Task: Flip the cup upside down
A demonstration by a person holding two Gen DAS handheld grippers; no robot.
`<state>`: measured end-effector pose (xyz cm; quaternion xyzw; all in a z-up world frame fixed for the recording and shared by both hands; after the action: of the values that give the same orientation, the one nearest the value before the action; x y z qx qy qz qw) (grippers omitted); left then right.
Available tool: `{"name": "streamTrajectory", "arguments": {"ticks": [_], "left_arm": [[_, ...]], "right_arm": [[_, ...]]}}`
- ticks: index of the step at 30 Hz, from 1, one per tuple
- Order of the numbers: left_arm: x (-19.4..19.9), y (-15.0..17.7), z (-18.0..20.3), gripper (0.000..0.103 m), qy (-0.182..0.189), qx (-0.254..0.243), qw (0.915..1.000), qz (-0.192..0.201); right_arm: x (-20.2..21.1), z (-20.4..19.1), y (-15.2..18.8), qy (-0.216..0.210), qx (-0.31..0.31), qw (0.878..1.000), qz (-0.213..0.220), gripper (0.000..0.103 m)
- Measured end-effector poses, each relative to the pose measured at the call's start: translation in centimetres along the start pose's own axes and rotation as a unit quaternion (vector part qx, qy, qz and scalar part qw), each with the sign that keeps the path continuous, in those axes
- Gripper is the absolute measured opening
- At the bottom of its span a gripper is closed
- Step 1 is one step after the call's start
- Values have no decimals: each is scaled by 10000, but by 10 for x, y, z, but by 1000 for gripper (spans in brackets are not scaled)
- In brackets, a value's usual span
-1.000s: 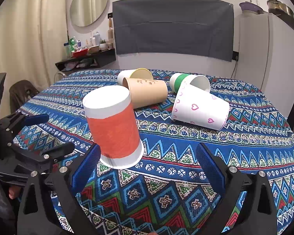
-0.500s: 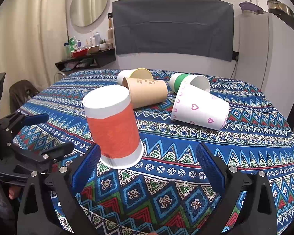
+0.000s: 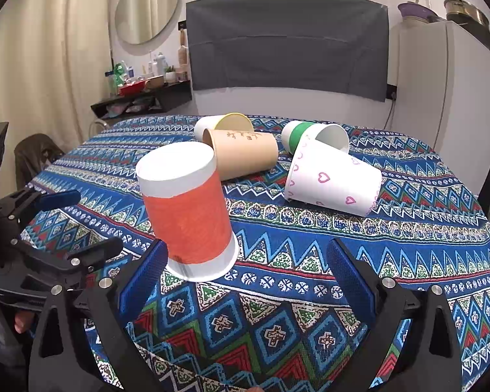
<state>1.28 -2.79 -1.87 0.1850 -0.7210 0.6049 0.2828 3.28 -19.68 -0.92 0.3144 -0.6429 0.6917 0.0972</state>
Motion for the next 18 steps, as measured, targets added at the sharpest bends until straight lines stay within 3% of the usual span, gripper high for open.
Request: {"name": "streamTrajectory", "arguments": {"ticks": [18], "left_arm": [[0,-1,3,97,1,-51,10000,19]], "right_arm": [[0,1,0,4,-1,10000,-9,94]]}}
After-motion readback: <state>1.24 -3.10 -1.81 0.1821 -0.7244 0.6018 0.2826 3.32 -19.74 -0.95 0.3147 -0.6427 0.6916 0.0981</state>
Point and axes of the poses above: each gripper's, at about its wrist camera, not at the fingertips, and x roughly against the way its jaws point, z to its right, y to its underside, the point moved 2 cm from there along -x, roughly the way its jaws point, and after that the axes turned 1 degree about y, right-handed, at the moved point
